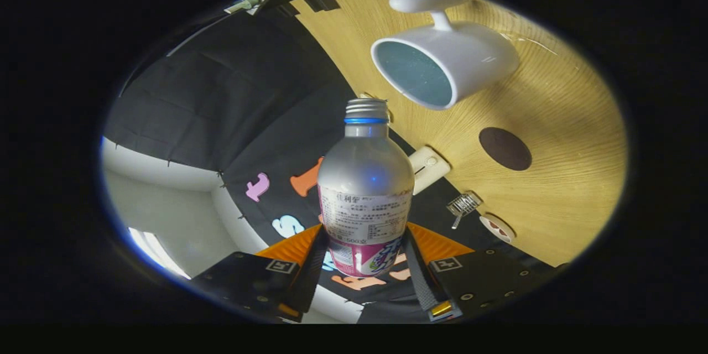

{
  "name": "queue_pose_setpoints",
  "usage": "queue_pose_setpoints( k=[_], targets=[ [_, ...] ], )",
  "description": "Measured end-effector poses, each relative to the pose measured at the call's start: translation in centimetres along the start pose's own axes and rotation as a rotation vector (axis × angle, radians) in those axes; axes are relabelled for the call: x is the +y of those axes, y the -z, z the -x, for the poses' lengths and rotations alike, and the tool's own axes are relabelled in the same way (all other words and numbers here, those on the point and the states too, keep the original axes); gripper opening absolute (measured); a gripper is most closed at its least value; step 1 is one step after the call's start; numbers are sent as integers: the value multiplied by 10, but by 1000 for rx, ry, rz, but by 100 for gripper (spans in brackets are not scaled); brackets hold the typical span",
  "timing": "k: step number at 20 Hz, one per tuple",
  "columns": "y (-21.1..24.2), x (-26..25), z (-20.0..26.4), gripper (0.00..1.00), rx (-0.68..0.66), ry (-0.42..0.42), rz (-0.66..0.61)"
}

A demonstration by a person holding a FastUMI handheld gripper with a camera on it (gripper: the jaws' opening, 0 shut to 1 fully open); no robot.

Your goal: Take the bottle from table, then pour the juice into the cup, finally place the bottle on the coaster

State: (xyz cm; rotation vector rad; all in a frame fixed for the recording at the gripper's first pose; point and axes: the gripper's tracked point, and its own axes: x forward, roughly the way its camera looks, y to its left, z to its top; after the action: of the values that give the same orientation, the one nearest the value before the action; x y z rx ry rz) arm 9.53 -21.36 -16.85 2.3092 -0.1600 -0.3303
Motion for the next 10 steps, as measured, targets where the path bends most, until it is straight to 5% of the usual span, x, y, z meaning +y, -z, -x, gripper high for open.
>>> queue_pose_setpoints(
  k=[5,10],
  targets=[
    [-7,-19,2,72,-13,48,73],
    [-13,-53,6,72,-9,160,317]
  ],
)
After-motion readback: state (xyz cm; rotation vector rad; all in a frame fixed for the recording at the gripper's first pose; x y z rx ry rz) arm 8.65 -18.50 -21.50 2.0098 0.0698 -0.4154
